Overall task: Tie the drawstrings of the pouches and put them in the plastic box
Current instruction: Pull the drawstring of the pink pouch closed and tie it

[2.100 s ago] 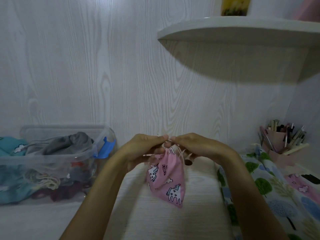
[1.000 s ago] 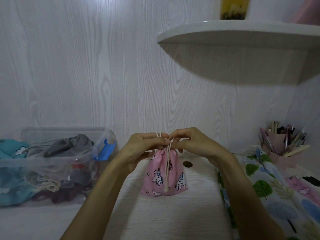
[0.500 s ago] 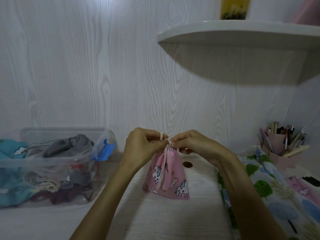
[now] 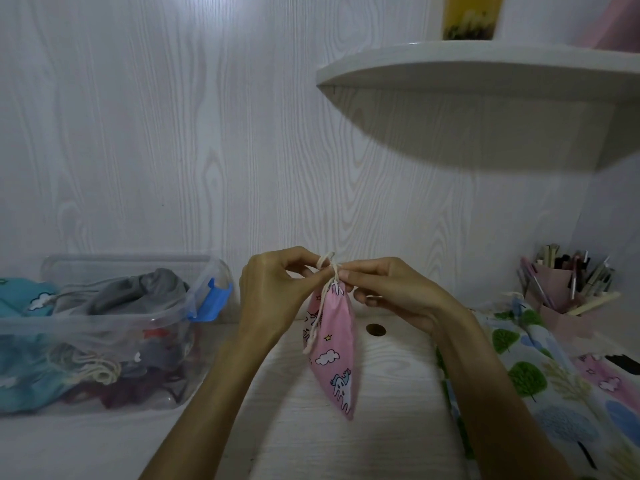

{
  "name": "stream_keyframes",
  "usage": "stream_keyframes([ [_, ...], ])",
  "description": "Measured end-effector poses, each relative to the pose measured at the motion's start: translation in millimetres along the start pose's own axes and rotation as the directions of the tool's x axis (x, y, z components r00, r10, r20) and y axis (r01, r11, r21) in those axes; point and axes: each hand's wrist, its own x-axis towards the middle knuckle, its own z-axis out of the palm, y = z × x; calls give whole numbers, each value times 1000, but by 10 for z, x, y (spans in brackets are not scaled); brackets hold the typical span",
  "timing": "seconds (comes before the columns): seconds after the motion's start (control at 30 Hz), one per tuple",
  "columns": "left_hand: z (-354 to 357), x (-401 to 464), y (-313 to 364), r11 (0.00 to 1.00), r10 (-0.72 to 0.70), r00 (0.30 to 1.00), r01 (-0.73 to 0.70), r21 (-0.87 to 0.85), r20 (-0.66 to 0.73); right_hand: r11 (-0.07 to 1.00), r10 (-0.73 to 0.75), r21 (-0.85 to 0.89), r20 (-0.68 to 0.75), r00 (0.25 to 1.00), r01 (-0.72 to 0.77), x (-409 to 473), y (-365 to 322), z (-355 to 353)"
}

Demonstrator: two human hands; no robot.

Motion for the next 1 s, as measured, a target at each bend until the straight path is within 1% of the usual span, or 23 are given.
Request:
stream_keyframes([
  [0.07, -25, 15, -20, 1000, 10, 999, -9, -16, 43, 999, -22, -32, -50, 998, 21, -10, -18, -1],
  [0.13, -47, 27, -31, 999, -8, 992, 14, -47, 124, 996, -51, -80, -95, 994, 43, -12, -31, 12],
  [0.23, -76, 37, -11, 972, -63, 957, 123, -199, 284, 990, -95, -109, -65, 993, 88, -36, -60, 17],
  [0.3, -100, 44, -2, 957, -72, 929, 167, -237, 363, 986, -112, -128, -43, 993, 106, -68, -97, -4],
  [0.33, -111, 43, 0, 956, -73, 919, 176, -236, 389, 975, -137, -184, -60, 989, 124, -77, -110, -9],
  [0.37, -112, 44, 5, 956, -73, 913, 179, -234, 402, 941, -192, -302, -101, 976, 153, -78, -116, -8],
  [0.4, -112, 46, 7, 956, -72, 913, 178, -232, 401, 869, -279, -460, -152, 948, 182, -69, -111, 12],
  [0.47, -103, 57, 11, 958, -72, 925, 169, -233, 374, 680, -478, -713, -255, 840, 170, -45, -93, 108],
  [0.5, -101, 65, 10, 957, -74, 932, 166, -236, 354, 628, -551, -764, -303, 778, 148, -25, -82, 154],
  [0.53, -107, 73, 4, 956, -79, 939, 167, -240, 336, 618, -592, -774, -345, 728, 136, 1, -51, 180],
  [0.57, -118, 80, -4, 955, -86, 942, 170, -242, 324, 652, -584, -747, -387, 714, 128, 31, -6, 181],
  [0.6, -143, 83, -19, 955, -93, 943, 175, -239, 319, 731, -525, -669, -422, 739, 137, 63, 38, 165],
  [0.63, -159, 81, -31, 955, -98, 941, 181, -237, 323, 835, -418, -530, -432, 799, 151, 82, 75, 126],
  [0.67, -173, 80, -39, 954, -103, 937, 188, -234, 334, 928, -278, -346, -385, 880, 141, 82, 89, 81],
  [0.7, -178, 76, -43, 952, -107, 931, 197, -234, 348, 982, -135, -165, -278, 951, 91, 62, 81, 39],
  [0.73, -177, 72, -48, 949, -113, 926, 207, -236, 360, 999, -25, -27, -142, 990, 22, 36, 71, 1],
  [0.77, -171, 71, -51, 946, -121, 923, 218, -239, 365, 995, 32, 93, -17, 999, -30, 16, 65, -30],
  [0.8, -171, 71, -54, 942, -129, 922, 229, -245, 366, 975, 42, 217, 71, 997, -56, 5, 67, -53],
  [0.87, -172, 74, -58, 932, -143, 920, 249, -263, 365, 885, 17, 457, 158, 987, -88, 2, 68, -63],
  [0.9, -169, 76, -65, 929, -147, 919, 255, -267, 365, 835, 4, 541, 179, 984, -102, 4, 72, -53],
  [0.93, -170, 75, -73, 928, -151, 918, 259, -267, 366, 800, 3, 588, 192, 981, -117, 10, 74, -36],
  [0.97, -168, 70, -74, 928, -152, 917, 261, -265, 369, 795, 12, 594, 191, 982, -125, 19, 69, -17],
  [1.0, -166, 63, -77, 928, -153, 916, 262, -264, 371, 848, 23, 522, 133, 991, -90, 40, 79, -10],
])
